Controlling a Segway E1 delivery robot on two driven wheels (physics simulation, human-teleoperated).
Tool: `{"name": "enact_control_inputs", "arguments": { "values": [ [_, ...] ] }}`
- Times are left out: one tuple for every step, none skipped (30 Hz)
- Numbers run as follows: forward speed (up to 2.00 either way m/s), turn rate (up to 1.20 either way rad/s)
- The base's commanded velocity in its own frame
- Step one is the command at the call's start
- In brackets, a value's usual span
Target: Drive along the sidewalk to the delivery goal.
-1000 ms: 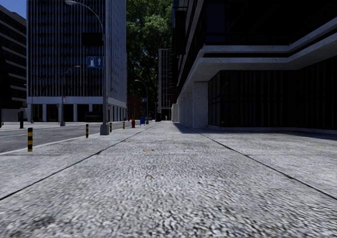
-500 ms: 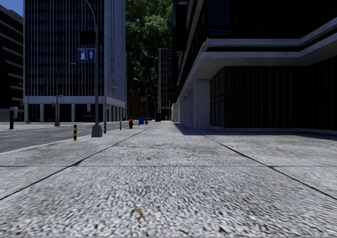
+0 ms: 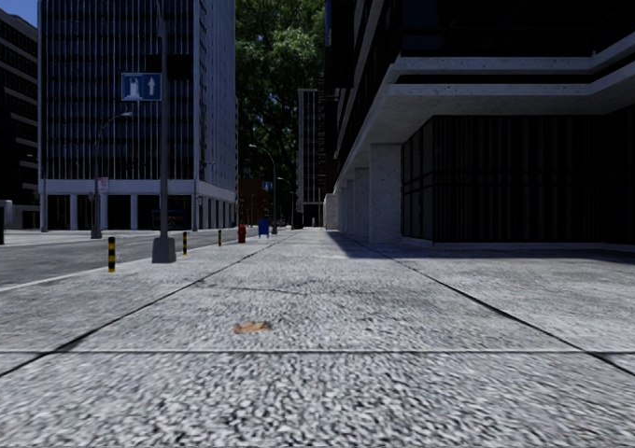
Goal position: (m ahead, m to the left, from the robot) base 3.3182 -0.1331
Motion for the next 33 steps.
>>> {"name": "enact_control_inputs", "arguments": {
  "values": [
    [2.0, 0.0],
    [2.0, 0.0],
    [2.0, 0.0],
    [2.0, 0.0],
    [2.0, 0.0],
    [2.0, 0.0],
    [2.0, 0.0],
    [2.0, 0.0],
    [2.0, 0.0],
    [2.0, 0.0],
    [2.0, 0.0],
    [2.0, 0.0],
    [2.0, 0.0],
    [2.0, 0.0],
    [2.0, 0.0],
    [2.0, 0.0],
    [2.0, 0.0],
    [2.0, 0.0],
    [2.0, 0.0],
    [2.0, 0.0],
    [2.0, 0.0],
    [2.0, 0.0],
    [2.0, 0.0],
    [2.0, 0.0],
    [2.0, 0.0],
    [2.0, 0.0],
    [2.0, 0.0],
    [2.0, 0.0],
    [2.0, 0.0],
    [2.0, 0.0],
    [2.0, 0.0],
    [2.0, 0.0],
    [2.0, 0.0]
  ]
}}
